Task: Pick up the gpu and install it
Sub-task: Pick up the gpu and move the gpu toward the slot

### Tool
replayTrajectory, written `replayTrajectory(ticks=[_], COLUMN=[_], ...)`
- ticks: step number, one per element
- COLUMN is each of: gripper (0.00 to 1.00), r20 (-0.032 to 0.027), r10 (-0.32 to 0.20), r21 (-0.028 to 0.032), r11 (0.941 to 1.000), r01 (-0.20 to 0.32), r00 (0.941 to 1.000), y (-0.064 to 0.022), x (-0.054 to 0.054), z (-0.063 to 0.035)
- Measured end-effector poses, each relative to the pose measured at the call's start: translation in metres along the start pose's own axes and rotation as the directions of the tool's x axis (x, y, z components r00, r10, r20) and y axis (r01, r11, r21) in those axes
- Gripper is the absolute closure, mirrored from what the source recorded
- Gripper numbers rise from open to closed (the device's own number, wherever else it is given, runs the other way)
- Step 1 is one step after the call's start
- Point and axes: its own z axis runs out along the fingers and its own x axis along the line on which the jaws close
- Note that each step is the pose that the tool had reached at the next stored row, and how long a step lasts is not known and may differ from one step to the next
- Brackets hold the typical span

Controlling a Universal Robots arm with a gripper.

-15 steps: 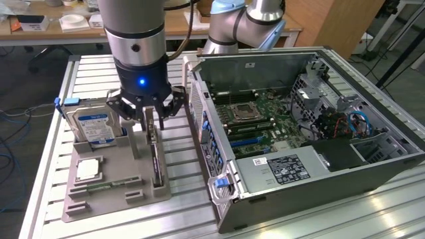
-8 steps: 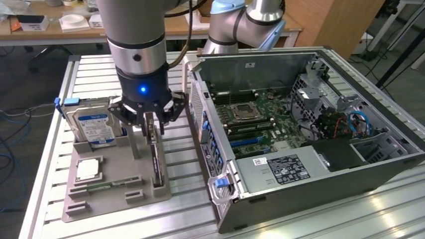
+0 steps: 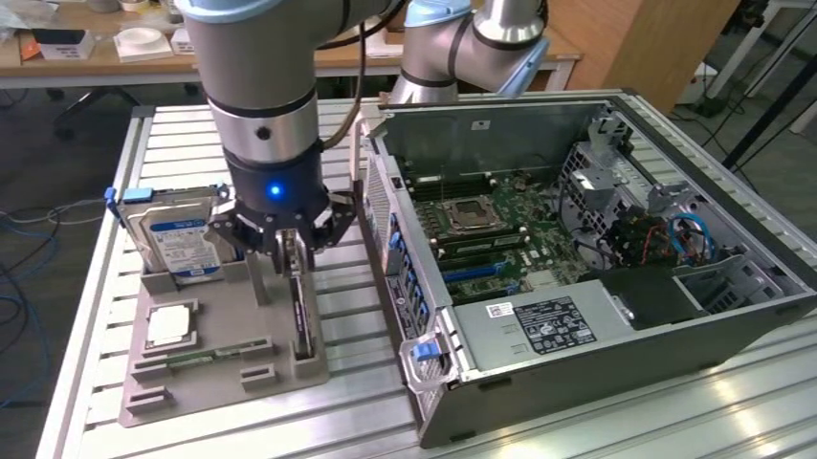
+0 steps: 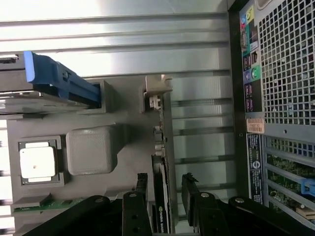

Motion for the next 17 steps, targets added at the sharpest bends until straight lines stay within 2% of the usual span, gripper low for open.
replayTrajectory(ticks=[10,17], gripper=[0.59,0.59], r20=[0.0002,0.0001], r10=[0.0,0.0], r21=[-0.0002,0.0], r11=[1.0,1.0], r01=[0.0,0.0], r00=[1.0,1.0], y=[-0.0131,-0.0176], x=[0.002,0.002], z=[0.0175,0.0299])
